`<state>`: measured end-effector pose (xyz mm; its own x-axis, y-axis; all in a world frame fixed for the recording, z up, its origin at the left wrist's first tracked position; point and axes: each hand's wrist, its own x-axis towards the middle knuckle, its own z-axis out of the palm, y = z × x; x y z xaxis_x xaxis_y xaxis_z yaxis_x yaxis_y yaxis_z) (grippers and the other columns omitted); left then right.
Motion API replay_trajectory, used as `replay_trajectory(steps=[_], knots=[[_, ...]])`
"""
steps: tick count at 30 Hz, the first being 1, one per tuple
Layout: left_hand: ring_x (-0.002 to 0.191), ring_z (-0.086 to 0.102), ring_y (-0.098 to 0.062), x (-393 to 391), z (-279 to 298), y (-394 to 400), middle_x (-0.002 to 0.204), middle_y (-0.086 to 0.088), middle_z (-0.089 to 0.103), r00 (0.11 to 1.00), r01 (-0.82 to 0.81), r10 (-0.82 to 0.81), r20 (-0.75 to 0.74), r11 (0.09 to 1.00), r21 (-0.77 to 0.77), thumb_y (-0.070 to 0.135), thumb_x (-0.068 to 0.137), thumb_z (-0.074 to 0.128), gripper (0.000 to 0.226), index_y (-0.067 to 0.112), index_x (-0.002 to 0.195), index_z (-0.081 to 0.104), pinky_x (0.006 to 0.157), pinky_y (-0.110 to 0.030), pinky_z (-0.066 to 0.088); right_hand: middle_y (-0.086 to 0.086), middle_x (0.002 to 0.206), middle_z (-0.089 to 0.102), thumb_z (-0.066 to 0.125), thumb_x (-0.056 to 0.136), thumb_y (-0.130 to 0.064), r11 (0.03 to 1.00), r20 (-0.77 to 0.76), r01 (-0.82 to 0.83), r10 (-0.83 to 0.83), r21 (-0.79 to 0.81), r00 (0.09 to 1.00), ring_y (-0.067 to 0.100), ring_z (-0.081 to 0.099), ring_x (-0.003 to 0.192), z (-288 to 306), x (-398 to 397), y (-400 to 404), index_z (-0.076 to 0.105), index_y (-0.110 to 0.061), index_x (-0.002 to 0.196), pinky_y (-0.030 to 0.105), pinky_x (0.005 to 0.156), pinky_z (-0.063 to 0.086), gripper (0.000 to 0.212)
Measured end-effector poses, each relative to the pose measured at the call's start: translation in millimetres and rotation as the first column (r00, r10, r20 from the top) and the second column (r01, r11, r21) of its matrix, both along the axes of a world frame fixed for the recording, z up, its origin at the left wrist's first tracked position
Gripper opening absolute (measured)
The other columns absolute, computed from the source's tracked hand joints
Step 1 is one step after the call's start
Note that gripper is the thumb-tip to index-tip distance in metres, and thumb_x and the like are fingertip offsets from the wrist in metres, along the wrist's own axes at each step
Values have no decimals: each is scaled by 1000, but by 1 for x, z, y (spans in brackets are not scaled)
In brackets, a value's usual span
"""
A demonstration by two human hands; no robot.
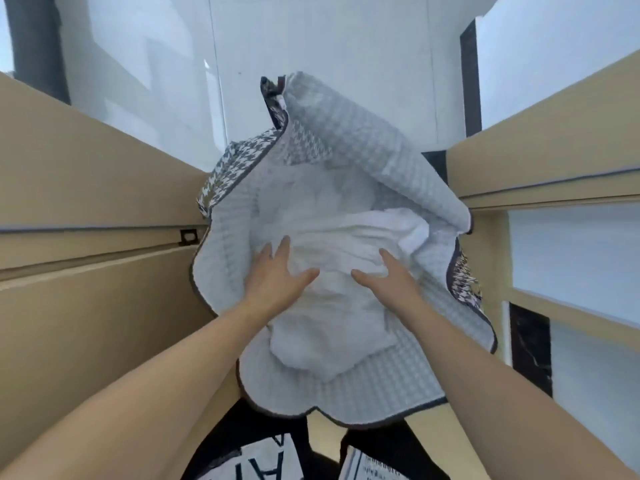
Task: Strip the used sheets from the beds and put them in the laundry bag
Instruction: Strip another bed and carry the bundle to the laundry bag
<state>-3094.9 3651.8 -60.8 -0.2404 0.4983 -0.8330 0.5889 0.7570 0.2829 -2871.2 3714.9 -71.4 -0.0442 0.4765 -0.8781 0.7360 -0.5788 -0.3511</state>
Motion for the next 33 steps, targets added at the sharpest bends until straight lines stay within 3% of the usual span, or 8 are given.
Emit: replay_trajectory(steps=[6,9,11,14,19,24,29,33], knots=[[155,16,-34,-30,7,-16,168,-11,25,963,251,-228,-142,952,176,54,97,60,77,24,161,29,125,-45,17,17,145,53,76,91,-35,886,332,-296,175,358,927,38,47,135,22,24,-21,51,-10,148,48,108,41,68],[146,34,-43,-40,14,-26,152,-18,49,927,356,-282,-248,869,344,29,93,74,60,12,147,54,118,-55,32,26,148,46,83,83,-25,721,532,-447,128,530,837,46,36,141,35,42,-21,53,-7,142,58,114,33,69],[135,47,-49,-44,15,-32,139,-21,60,908,402,-286,-306,800,445,13,84,82,52,5,132,66,107,-60,44,27,157,33,83,81,-25,736,656,-495,92,462,749,44,26,147,41,57,-12,43,-10,148,59,117,25,80],[126,55,-50,-48,14,-42,128,-22,65,886,447,-271,-376,712,541,3,76,86,44,1,117,72,99,-59,50,23,163,23,85,81,-29,840,717,-405,27,362,696,42,18,152,43,84,3,32,-8,152,63,120,18,91],[117,60,-45,-46,19,-60,120,-19,69,860,485,-196,-472,602,634,-1,80,75,32,2,113,74,99,-56,50,22,153,46,81,88,-28,919,563,-14,-230,395,794,47,45,138,48,113,1,21,-16,159,62,109,43,94],[115,56,-43,-26,20,-97,127,-17,66,770,484,-95,-631,731,480,11,75,84,31,13,104,76,89,-53,44,17,125,68,59,101,-24,924,480,50,-242,379,843,39,63,108,36,127,-11,63,-7,134,47,90,53,38],[142,27,-44,19,31,-129,161,-22,22,720,47,183,-670,949,311,22,74,86,94,21,153,34,109,-61,30,5,90,68,58,99,-19,928,357,38,-180,370,917,28,60,80,32,143,-17,71,-12,101,47,79,58,15],[143,33,-43,46,45,-134,164,-18,18,598,-556,579,-554,798,233,23,82,83,107,24,160,9,111,-58,39,3,82,59,56,102,-11,914,303,29,-163,404,939,28,59,75,51,165,-8,69,-10,95,38,69,54,15]])
